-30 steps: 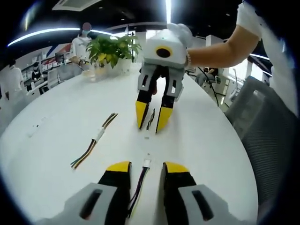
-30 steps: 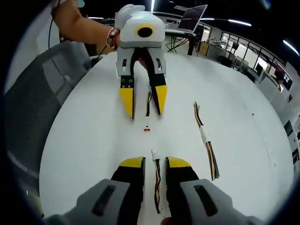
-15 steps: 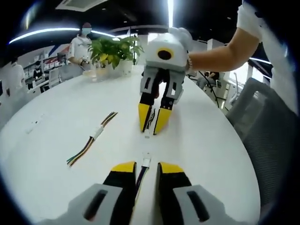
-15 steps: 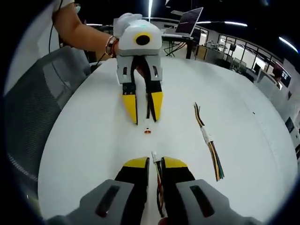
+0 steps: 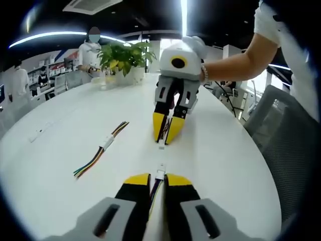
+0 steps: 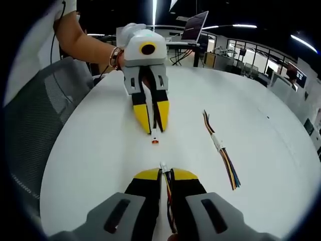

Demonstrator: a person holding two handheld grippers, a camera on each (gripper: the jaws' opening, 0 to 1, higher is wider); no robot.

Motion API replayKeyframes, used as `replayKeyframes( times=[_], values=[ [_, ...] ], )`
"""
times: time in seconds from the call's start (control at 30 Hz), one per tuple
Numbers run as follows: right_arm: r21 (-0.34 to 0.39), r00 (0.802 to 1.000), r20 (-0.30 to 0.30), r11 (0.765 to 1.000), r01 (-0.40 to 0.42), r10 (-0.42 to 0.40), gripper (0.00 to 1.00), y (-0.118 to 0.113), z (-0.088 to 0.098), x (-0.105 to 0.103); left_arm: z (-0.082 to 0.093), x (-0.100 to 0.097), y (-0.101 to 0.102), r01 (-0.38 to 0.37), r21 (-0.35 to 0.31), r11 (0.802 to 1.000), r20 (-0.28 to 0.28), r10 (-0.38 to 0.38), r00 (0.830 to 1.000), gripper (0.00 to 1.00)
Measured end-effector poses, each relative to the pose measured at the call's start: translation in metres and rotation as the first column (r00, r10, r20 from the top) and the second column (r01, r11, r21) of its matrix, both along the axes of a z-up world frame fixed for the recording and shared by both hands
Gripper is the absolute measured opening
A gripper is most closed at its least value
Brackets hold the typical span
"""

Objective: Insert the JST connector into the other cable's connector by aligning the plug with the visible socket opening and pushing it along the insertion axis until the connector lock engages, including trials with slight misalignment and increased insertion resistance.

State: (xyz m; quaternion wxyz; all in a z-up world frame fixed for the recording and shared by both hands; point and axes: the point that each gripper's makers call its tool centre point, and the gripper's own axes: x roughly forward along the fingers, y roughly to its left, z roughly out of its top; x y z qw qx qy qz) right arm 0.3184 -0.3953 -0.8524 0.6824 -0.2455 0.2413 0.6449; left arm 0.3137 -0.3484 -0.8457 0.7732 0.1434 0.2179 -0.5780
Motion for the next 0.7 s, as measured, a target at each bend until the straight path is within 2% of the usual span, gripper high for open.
replayKeyframes(
  times=[0.27,0.47,0.7],
  values=[
    [0.067,0.999,0.004,0.997,0.049,-0.049,0.03,-0.0003,0.0005,0.0011,-0.0004,0.0003,-0.0011,-0.012,-0.011,1.0,0.012,0.012,1.0,0.01],
    [0.123,0.993,-0.026,0.985,0.12,-0.118,0.02,0.001,0.0012,0.0008,-0.0006,0.0009,-0.0008,-0.018,-0.015,1.0,0.016,0.018,1.0,0.01],
    [0.126,0.992,-0.015,0.984,0.125,-0.124,0.02,0.0029,0.0011,0.0011,-0.0007,0.0012,-0.0003,-0.013,-0.013,1.0,0.017,0.013,1.0,0.01]
  ],
)
